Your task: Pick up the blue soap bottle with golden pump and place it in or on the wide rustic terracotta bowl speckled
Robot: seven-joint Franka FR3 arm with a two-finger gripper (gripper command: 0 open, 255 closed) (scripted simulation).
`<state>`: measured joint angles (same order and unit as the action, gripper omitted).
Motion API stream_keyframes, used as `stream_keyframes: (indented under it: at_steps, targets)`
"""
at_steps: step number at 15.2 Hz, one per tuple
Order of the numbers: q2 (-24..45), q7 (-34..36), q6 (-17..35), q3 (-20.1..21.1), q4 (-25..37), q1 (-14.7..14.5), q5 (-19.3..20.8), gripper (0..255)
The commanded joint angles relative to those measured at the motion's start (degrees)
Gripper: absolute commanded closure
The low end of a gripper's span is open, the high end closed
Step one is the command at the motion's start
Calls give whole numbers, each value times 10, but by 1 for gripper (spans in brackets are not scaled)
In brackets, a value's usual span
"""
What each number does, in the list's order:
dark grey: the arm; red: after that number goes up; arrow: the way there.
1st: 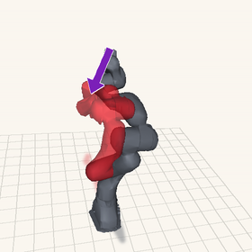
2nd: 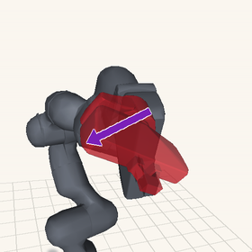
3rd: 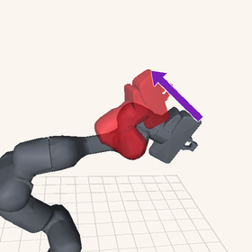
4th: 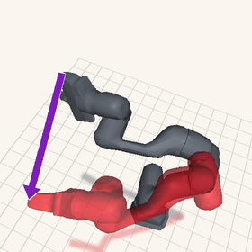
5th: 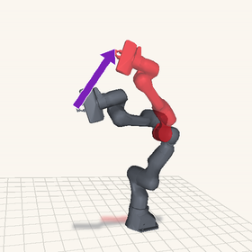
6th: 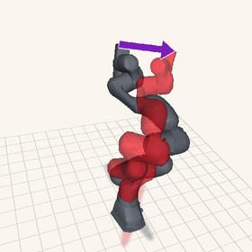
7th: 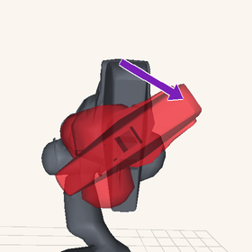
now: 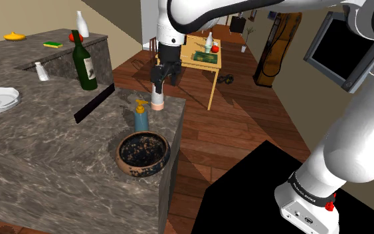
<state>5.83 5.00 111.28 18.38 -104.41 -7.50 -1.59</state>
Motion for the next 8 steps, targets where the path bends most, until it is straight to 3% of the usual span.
stream_keyframes:
  at_steps: [1, 7, 8]
  targets:
    - [47, 11, 0, 5, 44, -10, 16, 0]
    - [191, 37, -16, 10, 196, -54, 65, 0]
    - [192, 37, -17, 9, 199, -55, 66, 0]
